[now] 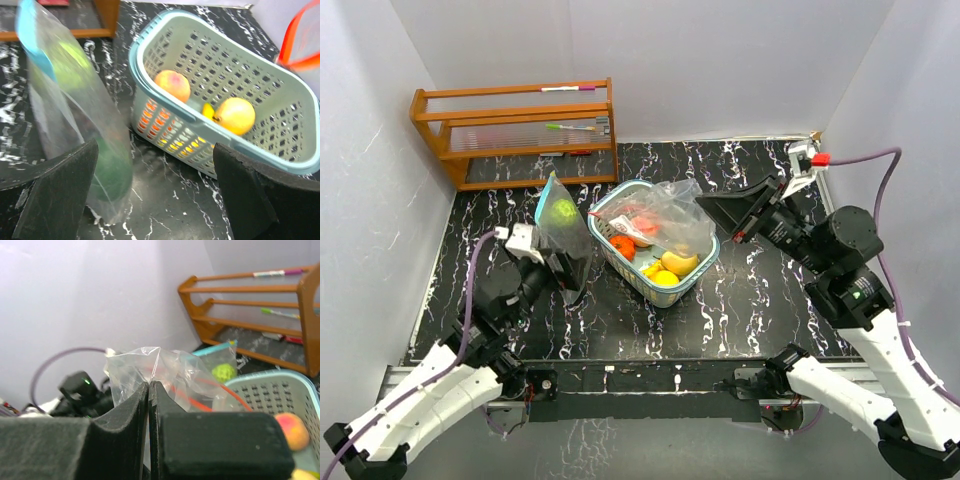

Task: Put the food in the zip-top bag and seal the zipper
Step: Open the zipper of the food storage bag.

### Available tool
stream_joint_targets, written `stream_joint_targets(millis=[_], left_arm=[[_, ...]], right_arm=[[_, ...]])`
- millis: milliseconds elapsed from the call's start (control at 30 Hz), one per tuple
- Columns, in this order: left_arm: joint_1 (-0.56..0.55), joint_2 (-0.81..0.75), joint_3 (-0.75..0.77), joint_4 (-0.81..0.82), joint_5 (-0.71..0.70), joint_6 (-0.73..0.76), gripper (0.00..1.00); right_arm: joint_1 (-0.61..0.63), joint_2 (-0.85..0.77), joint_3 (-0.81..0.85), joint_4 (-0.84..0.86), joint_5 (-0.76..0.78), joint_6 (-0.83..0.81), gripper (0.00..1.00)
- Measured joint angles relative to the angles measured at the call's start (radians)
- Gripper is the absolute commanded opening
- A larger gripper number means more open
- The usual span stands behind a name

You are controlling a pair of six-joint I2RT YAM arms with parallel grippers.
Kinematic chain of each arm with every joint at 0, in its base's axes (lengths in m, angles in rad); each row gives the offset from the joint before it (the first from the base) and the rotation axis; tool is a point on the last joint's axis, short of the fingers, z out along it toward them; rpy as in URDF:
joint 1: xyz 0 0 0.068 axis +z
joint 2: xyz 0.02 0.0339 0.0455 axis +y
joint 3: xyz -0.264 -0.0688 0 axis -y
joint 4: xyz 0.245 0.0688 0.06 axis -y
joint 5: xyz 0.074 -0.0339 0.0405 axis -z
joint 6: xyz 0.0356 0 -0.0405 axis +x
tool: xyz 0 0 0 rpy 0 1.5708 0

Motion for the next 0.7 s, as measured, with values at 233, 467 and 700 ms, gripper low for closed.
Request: stream_joint_targets(millis=[233,467,700], left_arm=[[0.001,-0.101,-0.309,0.414,0.194,-0.001,0.86],[0.001,0.159,-0.289,0.709,0.390,0.084,0.79],[0.001,0.281,-0.245,0.936,0.489,0.190,0.84]], right_arm=[[0.000,0.071,0.137,0.081,-0.082,0.064,0.08],[0.000,0.149,0.237,0.116,-0.173,0.126,0.08],[0.000,0.196,0.335,0.050,-0.233,0.150,0.08]])
